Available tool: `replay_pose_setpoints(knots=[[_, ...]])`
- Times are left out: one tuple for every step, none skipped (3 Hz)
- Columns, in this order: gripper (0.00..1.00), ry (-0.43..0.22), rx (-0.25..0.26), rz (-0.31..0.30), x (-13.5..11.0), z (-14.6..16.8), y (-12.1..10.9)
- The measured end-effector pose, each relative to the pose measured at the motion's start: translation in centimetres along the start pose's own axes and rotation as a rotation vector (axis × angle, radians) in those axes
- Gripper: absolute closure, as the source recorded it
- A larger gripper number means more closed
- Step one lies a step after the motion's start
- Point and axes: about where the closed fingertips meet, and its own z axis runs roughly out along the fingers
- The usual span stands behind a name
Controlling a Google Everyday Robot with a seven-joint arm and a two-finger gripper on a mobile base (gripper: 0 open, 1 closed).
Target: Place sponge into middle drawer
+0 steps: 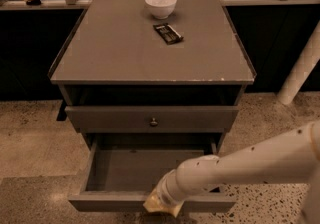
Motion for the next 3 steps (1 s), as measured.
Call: replay_pose_setpoints(knots=[[1.00,0.035,-0.019,0.030,2.71,2.03,1.60],[1.00,0.033,-0.017,0.028,2.63,1.93,1.57],[1.00,0.020,0.008,0.020,1.95,1.13,0.96]])
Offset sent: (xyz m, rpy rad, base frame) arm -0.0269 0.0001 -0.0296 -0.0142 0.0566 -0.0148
